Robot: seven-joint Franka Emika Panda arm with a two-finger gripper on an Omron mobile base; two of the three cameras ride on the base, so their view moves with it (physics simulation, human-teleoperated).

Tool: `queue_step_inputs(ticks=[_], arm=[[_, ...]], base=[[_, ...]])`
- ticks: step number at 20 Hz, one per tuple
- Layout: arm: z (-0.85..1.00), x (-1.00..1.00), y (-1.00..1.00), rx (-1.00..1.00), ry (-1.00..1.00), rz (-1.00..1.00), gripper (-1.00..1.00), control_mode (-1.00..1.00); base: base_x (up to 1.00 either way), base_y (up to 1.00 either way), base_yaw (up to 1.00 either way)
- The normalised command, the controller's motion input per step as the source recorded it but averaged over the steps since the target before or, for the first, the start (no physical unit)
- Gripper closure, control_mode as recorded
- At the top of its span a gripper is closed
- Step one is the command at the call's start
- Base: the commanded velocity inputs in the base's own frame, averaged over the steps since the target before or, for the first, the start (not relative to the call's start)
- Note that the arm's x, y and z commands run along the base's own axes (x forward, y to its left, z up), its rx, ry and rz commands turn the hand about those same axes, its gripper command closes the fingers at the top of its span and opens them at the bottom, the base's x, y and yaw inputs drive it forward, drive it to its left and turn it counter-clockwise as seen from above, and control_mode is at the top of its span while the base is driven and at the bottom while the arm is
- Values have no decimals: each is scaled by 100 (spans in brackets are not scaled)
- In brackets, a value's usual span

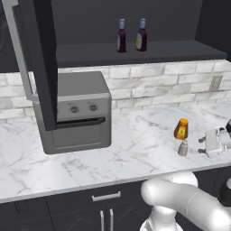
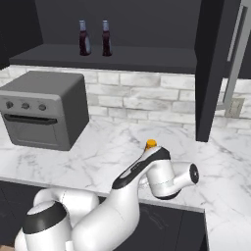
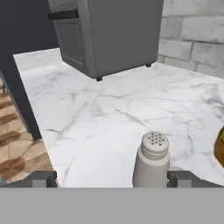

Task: There are various items on the counter. Only move the condiments/shakers into the cabinet.

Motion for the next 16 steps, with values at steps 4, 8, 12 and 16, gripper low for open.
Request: queue_step_inputs(ticks=[4,8,12,16], arm=[[-7,9,0,12,7,5,-100,-100],[-10,0,5,7,5,4,-100,-100],[-13,0,20,2,1,1,-100,-100],[-17,0,25,0,0,0,-100,-100]], base=[[0,0,0],[0,0,0],[0,0,0],[0,0,0]])
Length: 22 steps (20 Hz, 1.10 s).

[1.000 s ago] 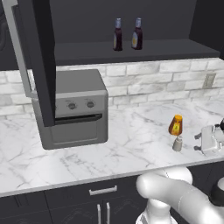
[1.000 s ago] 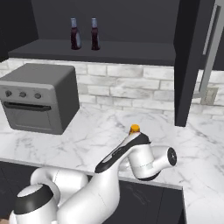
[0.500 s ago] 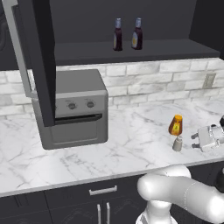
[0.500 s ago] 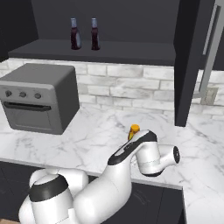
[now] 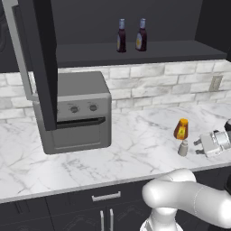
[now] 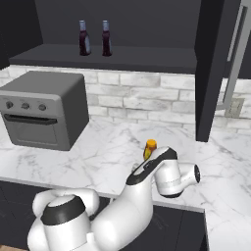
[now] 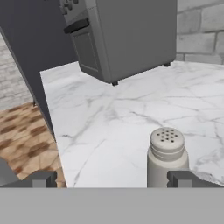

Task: There are various items on the counter. Only move the condiments/shakers into the cabinet.

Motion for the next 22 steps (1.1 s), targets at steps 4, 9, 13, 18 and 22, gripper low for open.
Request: queue_step_inputs(ticks=[4,9,13,18,22], arm=[[-19,1,22,0,0,0,-100,-100],[-11,6,8,0,0,0,-100,-100],[0,15,0,0,0,0,-100,-100],[0,22,0,1,0,0,-100,-100],[0,16,0,1,0,0,-100,-100]], base=[[0,0,0],[0,0,0],[0,0,0],[0,0,0],[0,0,0]])
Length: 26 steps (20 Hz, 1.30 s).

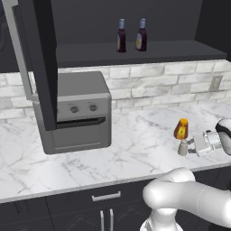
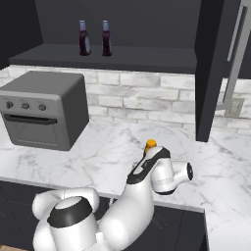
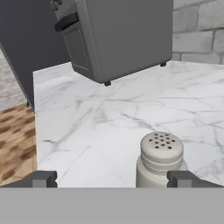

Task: There are various items on the counter. Only move the condiments/shakers into the cabinet.

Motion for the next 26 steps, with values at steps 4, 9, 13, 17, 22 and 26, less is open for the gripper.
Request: queue_step_inputs(ticks=[4,9,13,17,22,26], arm=[[0,12,0,0,0,0,-100,-100],[0,5,0,0,0,0,-100,-100],[-4,0,0,0,0,0,-100,-100],[-15,0,-3,0,0,-1,-100,-100],[-6,7,0,0,0,0,-100,-100],[-2,4,0,0,0,0,-100,-100]], base=[[0,0,0],[0,0,0],[0,0,0],[0,0,0],[0,0,0],[0,0,0]])
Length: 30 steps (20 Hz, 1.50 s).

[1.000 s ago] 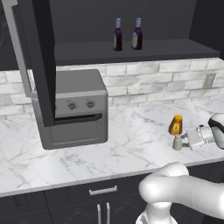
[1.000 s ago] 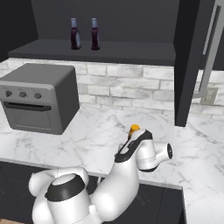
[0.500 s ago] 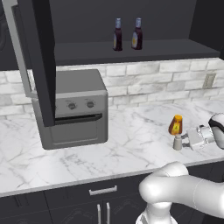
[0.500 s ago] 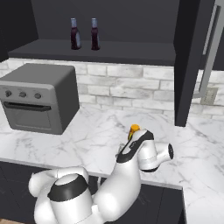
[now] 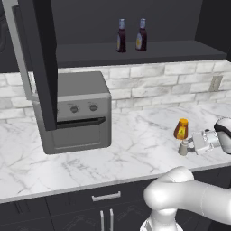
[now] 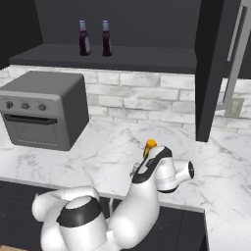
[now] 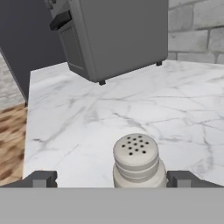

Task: There are various items on the counter. Only move the condiments/shakers into the cabinet.

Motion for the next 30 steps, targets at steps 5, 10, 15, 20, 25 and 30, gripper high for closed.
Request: queue_step_inputs(ticks=[5,10,15,20,25,30], arm=[[-1,1,0,0,0,0,-100,-100],[-2,0,0,0,0,0,-100,-100],[-4,0,0,0,0,0,-100,-100],[-3,0,0,-1,0,0,-100,-100],[-2,4,0,0,0,0,-100,-100],[0,12,0,0,0,0,-100,-100]], base=[[0,0,0],[0,0,0],[0,0,0],[0,0,0],[0,0,0],[0,0,0]])
